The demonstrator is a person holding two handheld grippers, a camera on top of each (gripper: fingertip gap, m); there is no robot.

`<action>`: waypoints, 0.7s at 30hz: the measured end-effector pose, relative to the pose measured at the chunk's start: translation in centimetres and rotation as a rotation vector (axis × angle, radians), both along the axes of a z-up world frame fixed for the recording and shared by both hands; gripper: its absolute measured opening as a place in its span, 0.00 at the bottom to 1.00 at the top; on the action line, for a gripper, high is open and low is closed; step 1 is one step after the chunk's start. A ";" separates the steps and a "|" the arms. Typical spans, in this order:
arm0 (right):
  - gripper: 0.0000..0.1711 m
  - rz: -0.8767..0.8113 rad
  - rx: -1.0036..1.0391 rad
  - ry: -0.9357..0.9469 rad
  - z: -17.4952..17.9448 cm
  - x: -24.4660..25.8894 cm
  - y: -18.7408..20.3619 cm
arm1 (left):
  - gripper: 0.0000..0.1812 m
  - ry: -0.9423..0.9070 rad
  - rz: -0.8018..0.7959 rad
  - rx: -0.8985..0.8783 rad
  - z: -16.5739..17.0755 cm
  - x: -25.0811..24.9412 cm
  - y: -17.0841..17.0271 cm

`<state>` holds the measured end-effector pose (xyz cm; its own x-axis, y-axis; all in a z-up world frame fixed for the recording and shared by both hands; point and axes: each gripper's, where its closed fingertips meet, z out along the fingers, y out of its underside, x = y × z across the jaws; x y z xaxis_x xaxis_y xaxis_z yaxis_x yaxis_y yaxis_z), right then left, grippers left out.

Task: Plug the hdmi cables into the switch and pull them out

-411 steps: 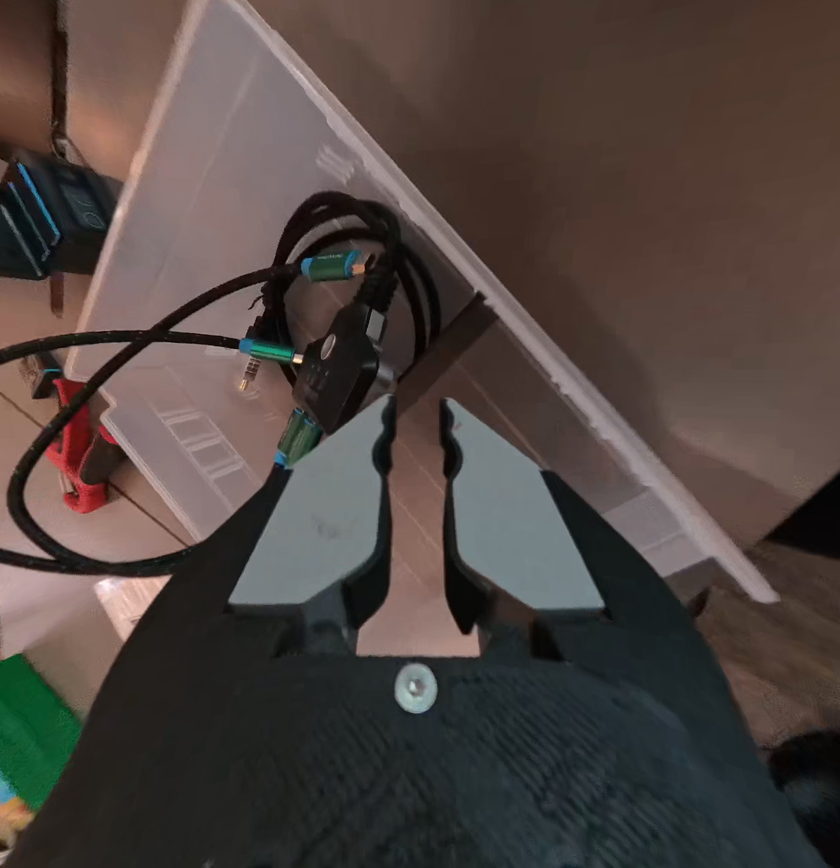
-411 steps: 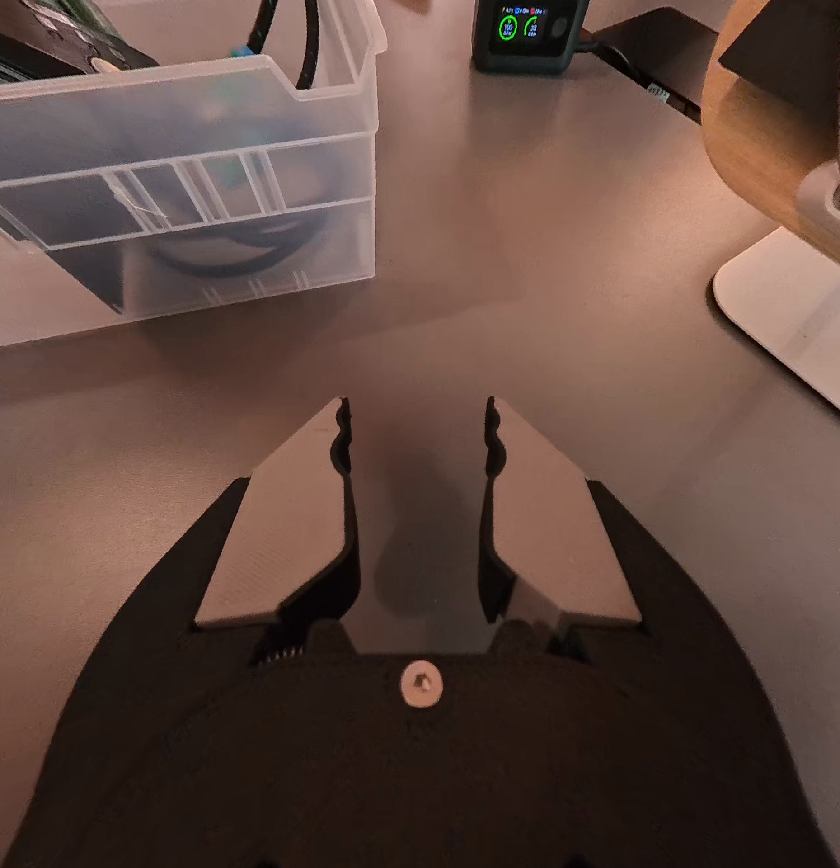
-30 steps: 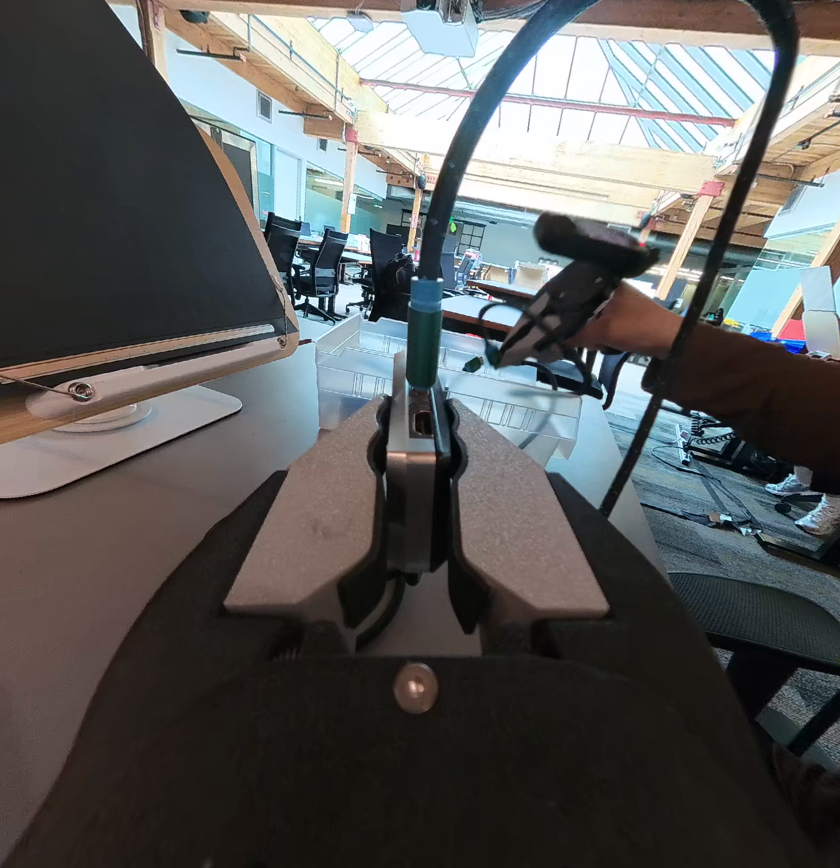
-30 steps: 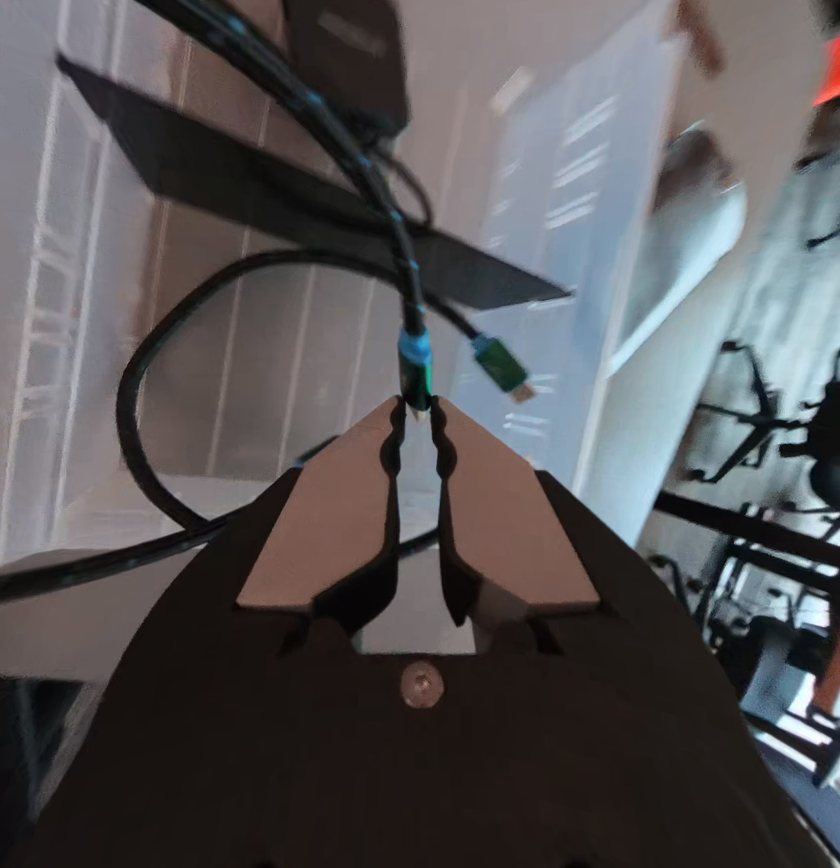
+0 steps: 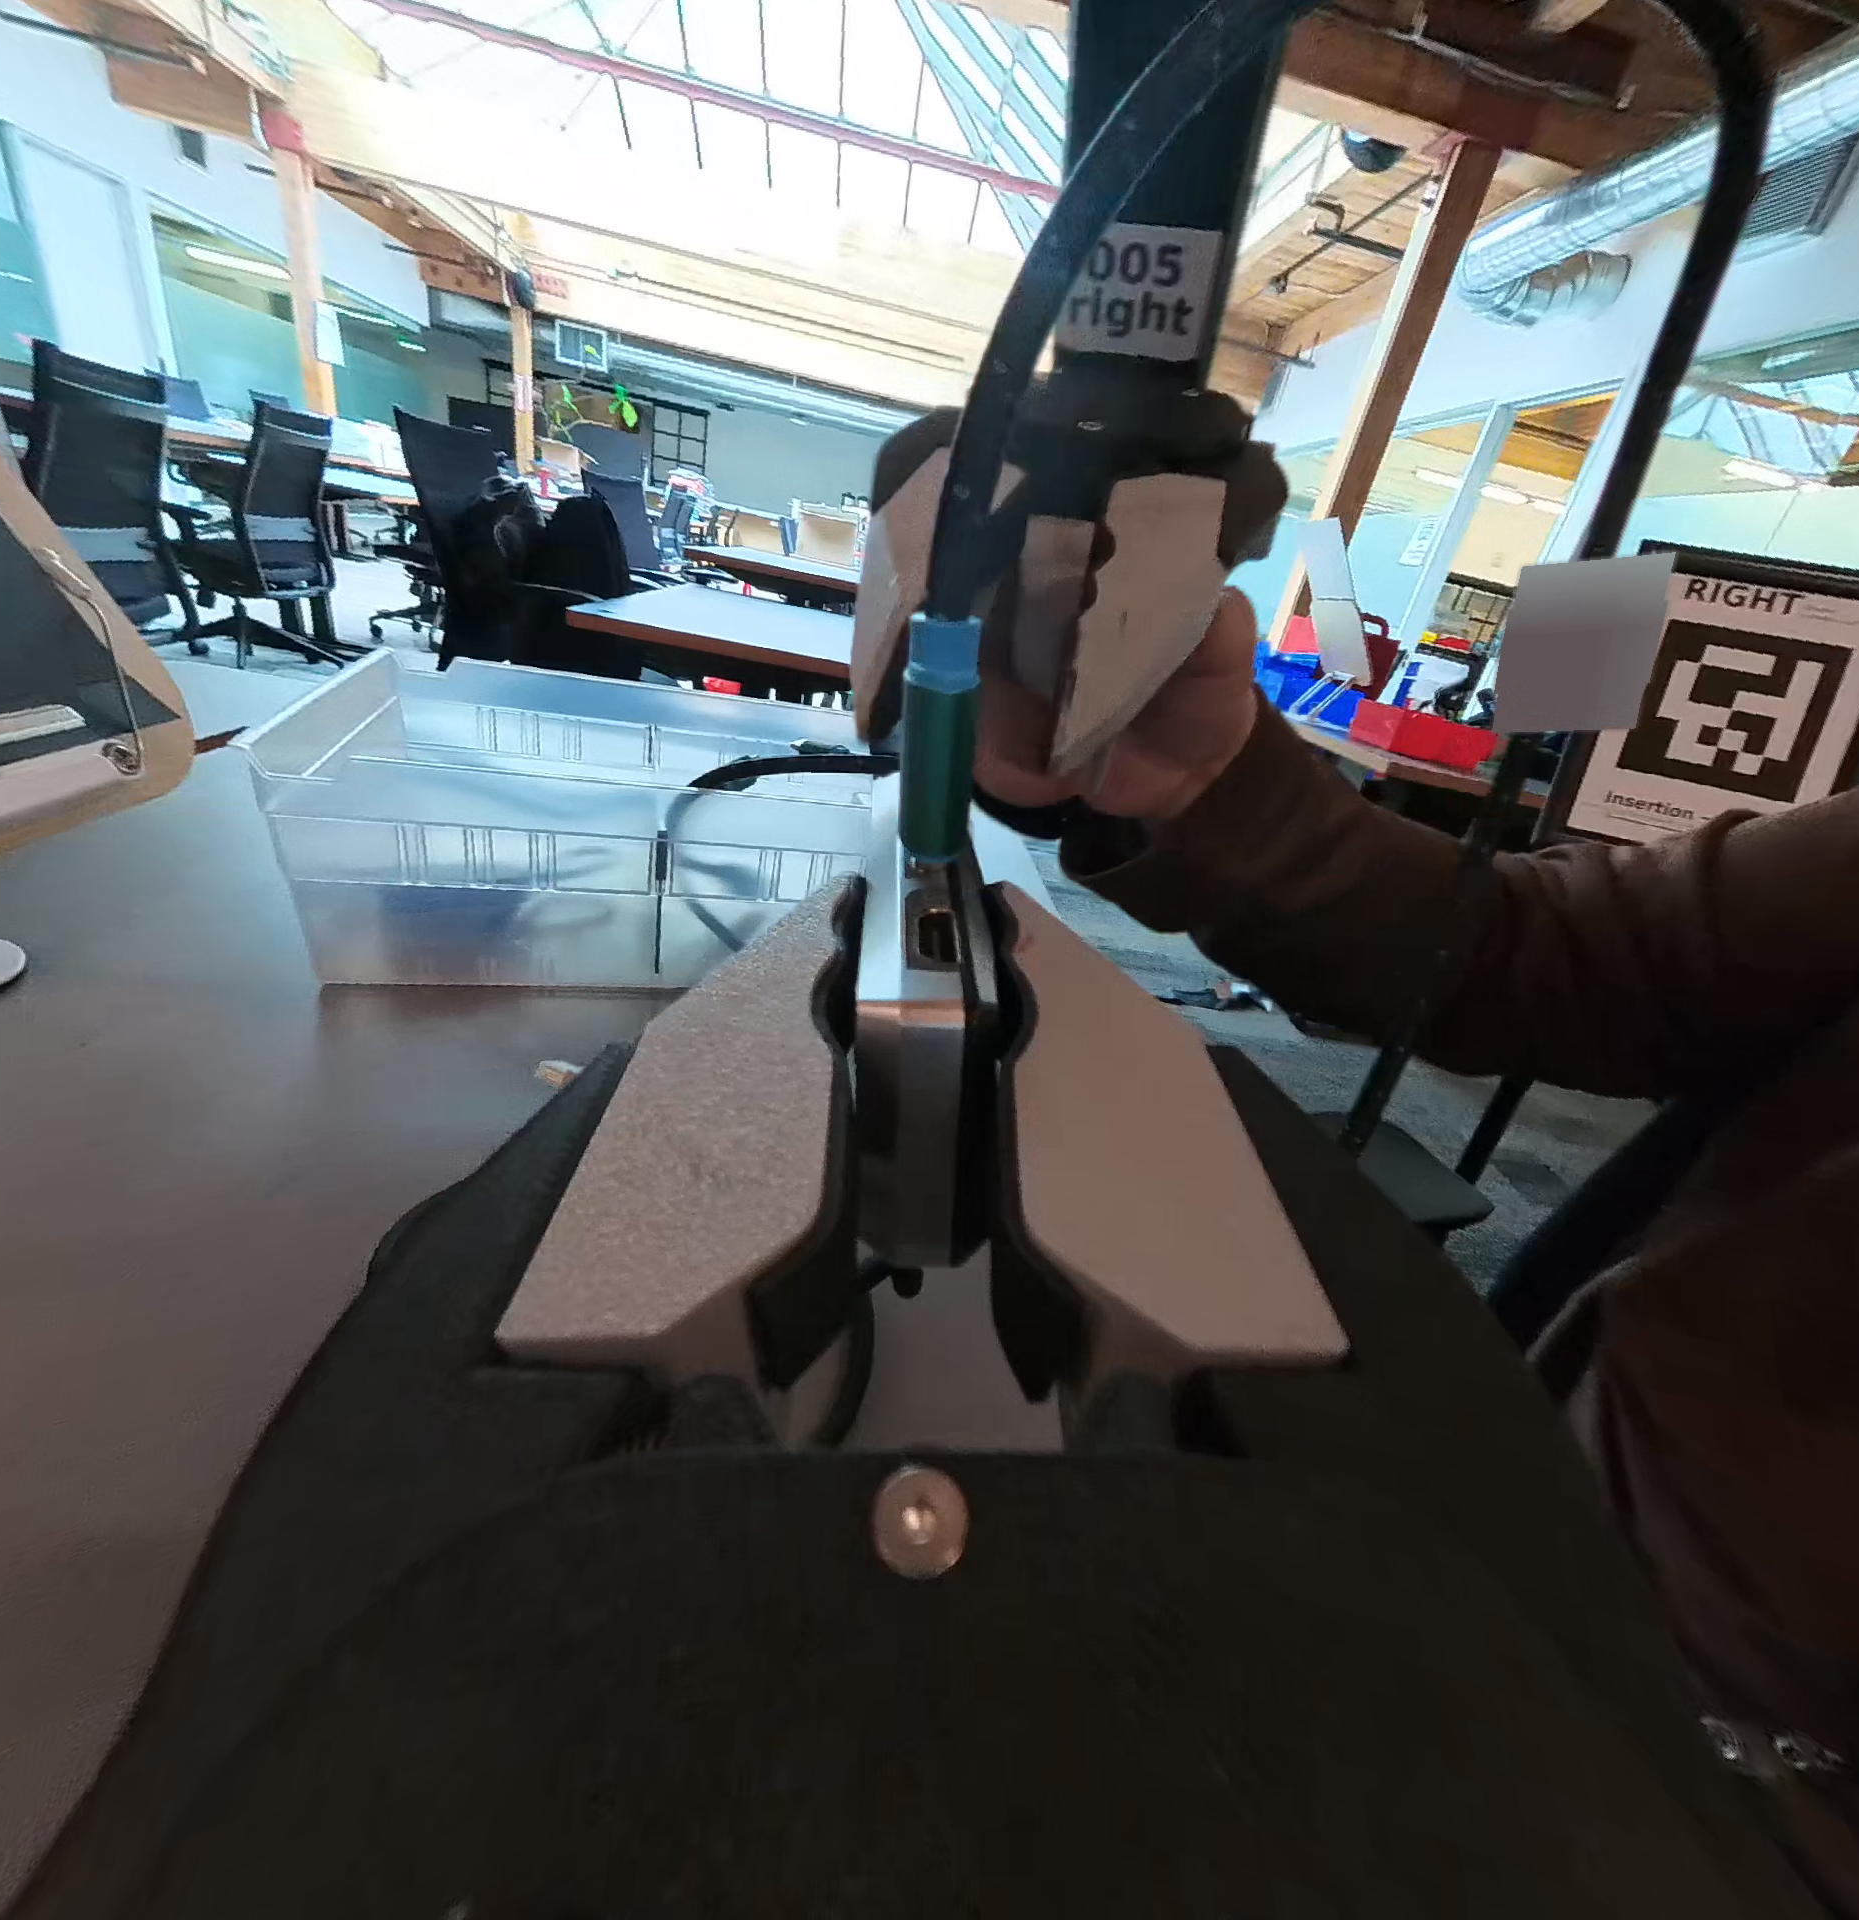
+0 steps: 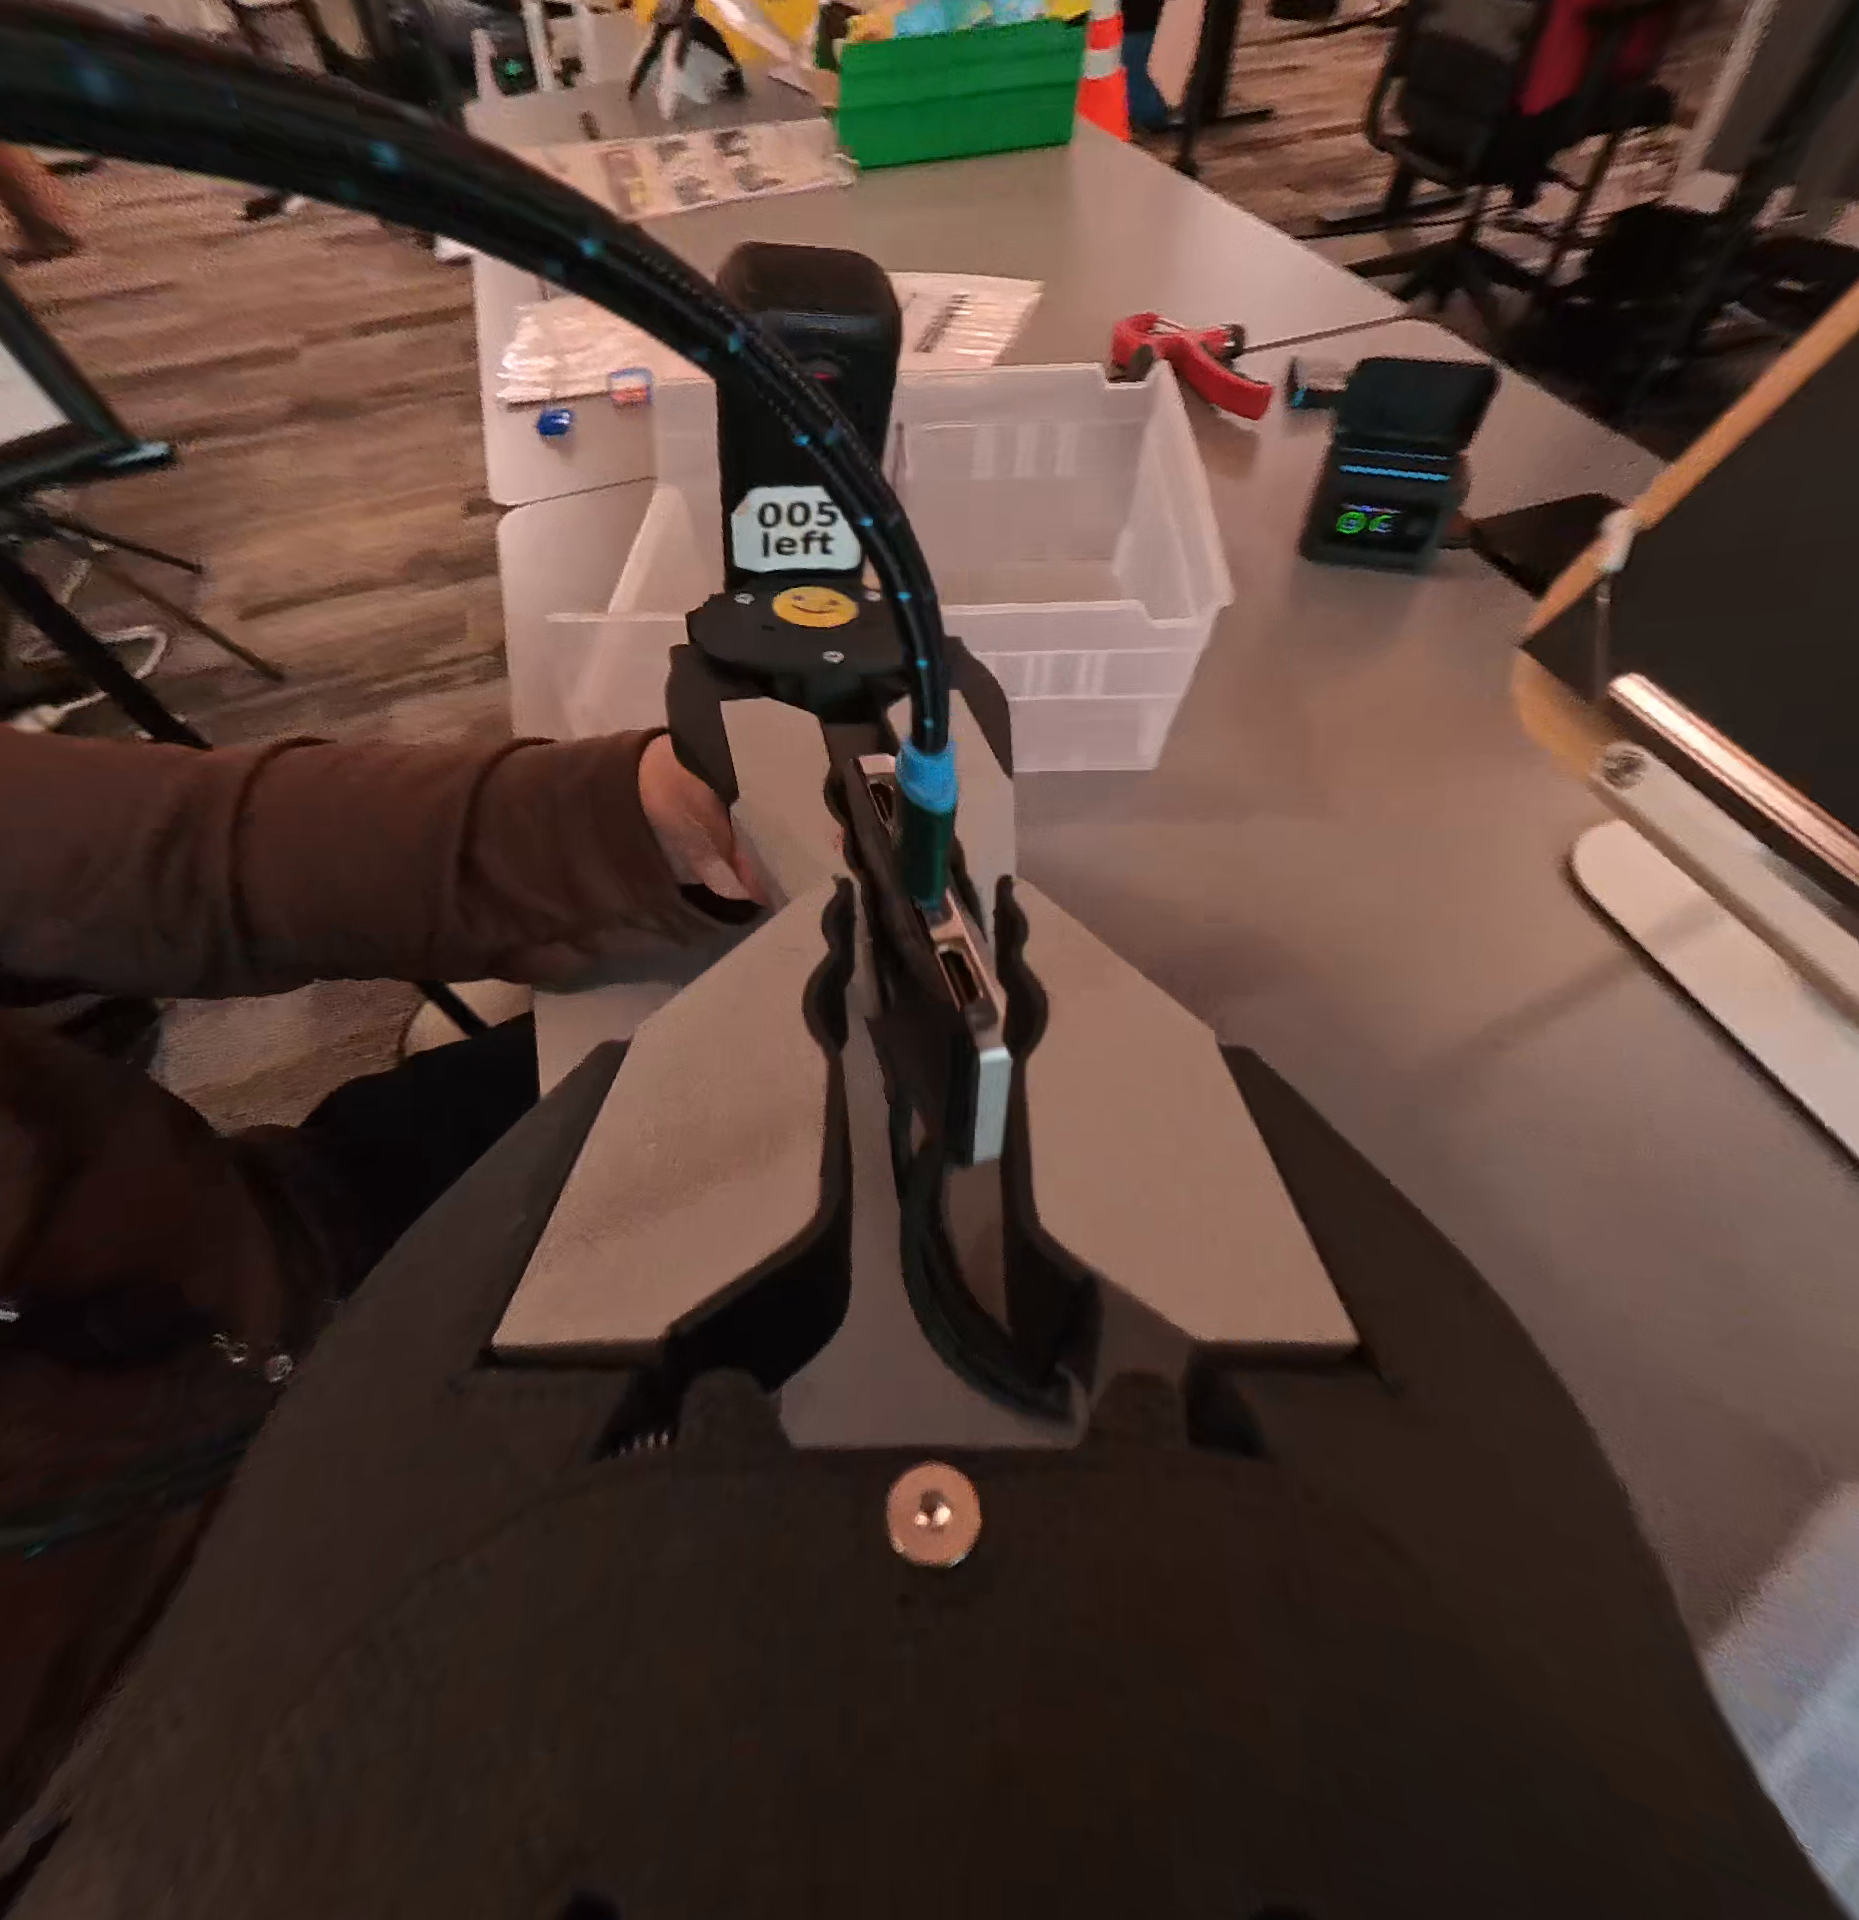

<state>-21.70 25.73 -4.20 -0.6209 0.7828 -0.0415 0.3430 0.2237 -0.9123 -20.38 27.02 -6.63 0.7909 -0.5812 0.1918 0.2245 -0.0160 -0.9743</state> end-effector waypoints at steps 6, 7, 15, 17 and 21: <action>0.04 0.080 0.009 -0.015 -1.2 -1.6 -0.9 | 0.11 -0.021 0.019 -0.012 0.0 -0.7 0.1; 0.04 0.088 0.006 -0.017 -1.2 -1.7 -0.9 | 0.11 -0.026 0.022 -0.014 0.0 -0.8 0.2; 0.04 0.070 0.011 0.035 -1.5 -2.8 -0.6 | 0.11 -0.063 0.068 -0.046 -0.4 -1.9 0.6; 0.04 0.035 -0.056 0.064 -1.3 -3.3 -0.6 | 0.11 -0.092 0.081 -0.040 -0.1 -2.4 0.5; 0.03 -0.016 -0.143 0.119 -1.2 -4.0 -0.5 | 0.11 -0.127 0.086 -0.065 -0.2 -3.0 0.3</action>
<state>-25.65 25.26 -5.39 -0.6156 0.7840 -0.0802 0.2328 0.0838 -0.9689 -23.43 27.34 -6.86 0.8041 -0.4954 0.3287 0.3494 -0.0536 -0.9355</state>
